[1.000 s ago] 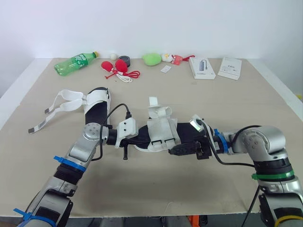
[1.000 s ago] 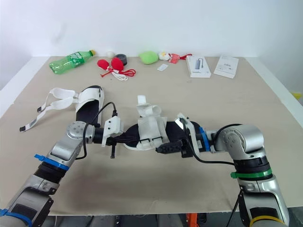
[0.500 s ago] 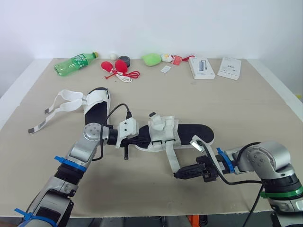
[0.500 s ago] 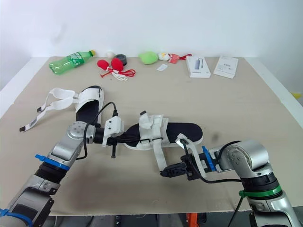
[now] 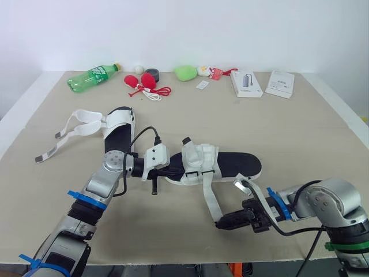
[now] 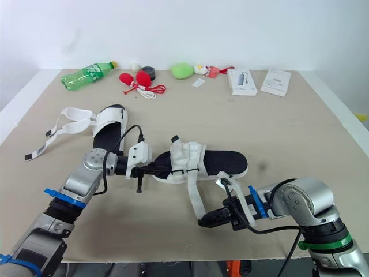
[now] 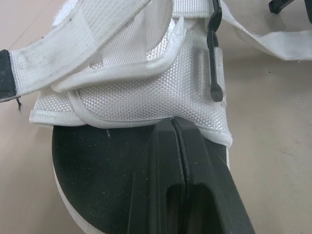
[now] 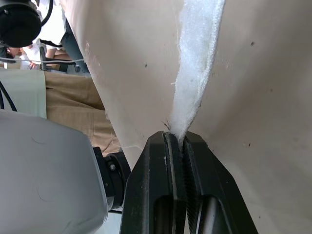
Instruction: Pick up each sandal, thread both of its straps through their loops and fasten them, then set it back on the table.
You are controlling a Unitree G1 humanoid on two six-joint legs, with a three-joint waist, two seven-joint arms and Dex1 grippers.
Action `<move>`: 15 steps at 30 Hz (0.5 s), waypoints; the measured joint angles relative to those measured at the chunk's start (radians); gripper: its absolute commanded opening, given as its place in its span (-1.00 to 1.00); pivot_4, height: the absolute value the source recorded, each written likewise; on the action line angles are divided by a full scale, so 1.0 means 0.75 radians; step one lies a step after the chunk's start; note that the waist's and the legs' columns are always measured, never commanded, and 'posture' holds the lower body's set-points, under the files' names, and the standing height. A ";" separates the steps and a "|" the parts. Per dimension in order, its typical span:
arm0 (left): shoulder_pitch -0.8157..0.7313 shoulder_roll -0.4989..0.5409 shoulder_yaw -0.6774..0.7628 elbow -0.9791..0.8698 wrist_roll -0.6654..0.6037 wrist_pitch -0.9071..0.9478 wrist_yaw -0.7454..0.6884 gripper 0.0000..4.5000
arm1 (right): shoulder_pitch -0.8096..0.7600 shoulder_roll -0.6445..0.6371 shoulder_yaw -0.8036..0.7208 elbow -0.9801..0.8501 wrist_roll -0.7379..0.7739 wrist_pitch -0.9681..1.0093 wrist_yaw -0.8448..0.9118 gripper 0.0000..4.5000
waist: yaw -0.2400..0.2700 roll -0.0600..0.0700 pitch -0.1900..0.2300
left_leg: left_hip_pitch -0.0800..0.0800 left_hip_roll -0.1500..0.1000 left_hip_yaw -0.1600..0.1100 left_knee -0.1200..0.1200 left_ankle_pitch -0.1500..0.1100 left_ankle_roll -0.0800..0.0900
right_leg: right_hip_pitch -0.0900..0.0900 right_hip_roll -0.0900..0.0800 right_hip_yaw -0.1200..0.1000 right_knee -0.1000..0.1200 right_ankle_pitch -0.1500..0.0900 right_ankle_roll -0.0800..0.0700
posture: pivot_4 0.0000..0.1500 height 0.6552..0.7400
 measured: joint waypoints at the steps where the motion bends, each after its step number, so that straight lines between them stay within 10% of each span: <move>1: 0.000 -0.002 0.000 0.001 0.000 -0.002 0.000 -1.00 | 0.002 -0.005 0.000 -0.002 0.001 -0.003 -0.001 -0.99 | 0.000 0.000 0.000 | 0.000 0.000 0.000 0.000 0.000 0.000 | 0.000 0.000 0.000 0.000 0.000 0.000 | 1.00 1.00; 7: -0.004 -0.011 0.000 0.020 0.002 -0.018 -0.002 -1.00 | 0.010 -0.030 0.000 -0.004 0.012 -0.020 -0.005 -0.99 | 0.000 0.000 0.000 | 0.000 0.000 0.000 0.000 0.000 0.000 | 0.000 0.000 0.000 0.000 0.000 0.000 | 1.00 1.00; 15: -0.010 -0.017 -0.001 0.028 0.011 -0.025 -0.003 -1.00 | 0.015 -0.138 0.027 -0.039 0.025 -0.144 0.073 0.50 | 0.000 0.000 0.000 | 0.000 -0.001 0.000 0.000 0.000 0.000 | 0.000 -0.001 0.000 -0.001 0.000 0.000 | 1.00 1.00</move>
